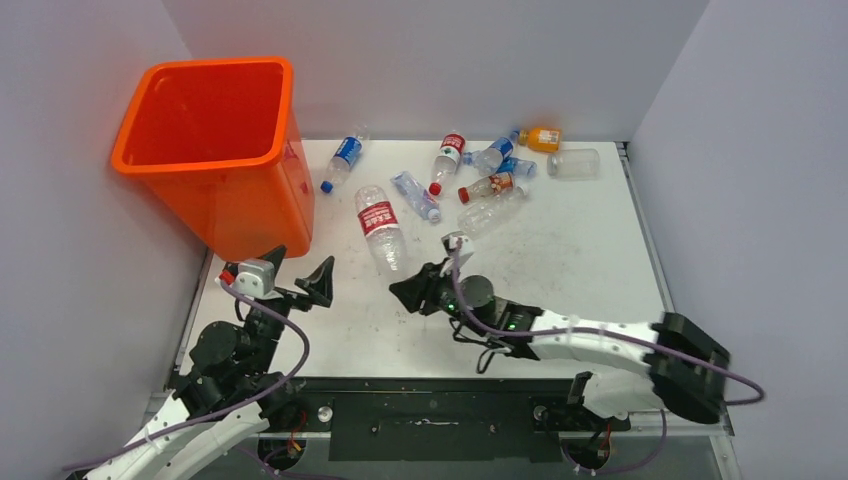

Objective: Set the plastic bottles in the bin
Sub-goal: Pick up the plastic bottle at the center of the board.

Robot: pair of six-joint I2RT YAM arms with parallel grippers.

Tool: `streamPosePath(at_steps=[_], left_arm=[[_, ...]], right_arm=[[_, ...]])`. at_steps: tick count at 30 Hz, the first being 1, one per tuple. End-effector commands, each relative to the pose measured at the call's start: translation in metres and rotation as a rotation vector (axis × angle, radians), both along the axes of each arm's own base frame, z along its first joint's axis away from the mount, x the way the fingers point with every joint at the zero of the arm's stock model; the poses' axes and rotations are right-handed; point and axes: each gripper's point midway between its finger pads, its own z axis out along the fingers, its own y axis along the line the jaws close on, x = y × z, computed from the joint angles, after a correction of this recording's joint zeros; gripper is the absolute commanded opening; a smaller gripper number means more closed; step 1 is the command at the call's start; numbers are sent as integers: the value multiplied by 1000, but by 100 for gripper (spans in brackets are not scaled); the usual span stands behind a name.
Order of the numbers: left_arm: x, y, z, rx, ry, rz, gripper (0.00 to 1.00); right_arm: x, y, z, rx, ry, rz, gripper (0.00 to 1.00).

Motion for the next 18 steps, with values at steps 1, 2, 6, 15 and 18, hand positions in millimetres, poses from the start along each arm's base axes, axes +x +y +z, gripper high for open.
streamPosePath(at_steps=[1,2,6,15,18], left_arm=[[-21,-37,37,-9,-213,-241,96],[-29,-54,40,18,-255,-341,96],[-41,-103,35,136,-243,-574,96],[-40,-130,29,548,-390,-664,96],[-33,-133,15,746,-416,-652,96]], right_arm=[[-26,-74,3,-204,-32,-27,5],[-33,-88,8,-216,-26,-29,5],[-59,-138,22,-241,22,-46,5],[-97,-173,45,-389,107,70,5],[-100,-169,42,-460,117,118,5]])
